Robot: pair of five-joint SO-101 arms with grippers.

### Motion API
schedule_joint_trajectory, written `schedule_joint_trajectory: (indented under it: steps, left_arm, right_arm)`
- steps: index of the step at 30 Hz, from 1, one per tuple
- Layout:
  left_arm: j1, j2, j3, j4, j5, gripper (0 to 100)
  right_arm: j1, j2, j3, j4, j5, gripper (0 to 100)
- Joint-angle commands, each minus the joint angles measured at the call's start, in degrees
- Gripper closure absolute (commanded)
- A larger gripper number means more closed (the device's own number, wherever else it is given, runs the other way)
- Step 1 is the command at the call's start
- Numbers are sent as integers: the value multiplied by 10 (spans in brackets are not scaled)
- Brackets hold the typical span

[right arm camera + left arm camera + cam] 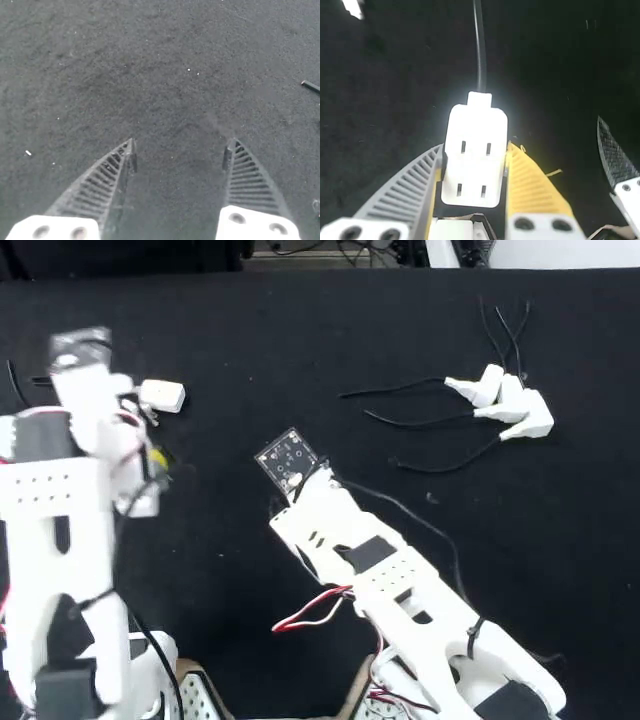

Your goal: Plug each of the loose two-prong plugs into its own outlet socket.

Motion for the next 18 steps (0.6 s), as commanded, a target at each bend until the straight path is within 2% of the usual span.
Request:
schedule_joint_trajectory:
  steps: [1, 9, 15, 18]
  left_arm:
    - [39, -54, 137, -95, -11, 970]
    - [124, -69, 389, -314, -139, 970]
    - [177, -69, 482, -422, -140, 966]
    - [199, -69, 498, -424, -135, 878]
  right_arm:
    - [2, -22, -2, -10, 5, 727]
    - [98, -23, -15, -12, -1, 727]
    - [178, -23, -36, -10, -73, 727]
    - [219, -23, -42, -12, -100, 727]
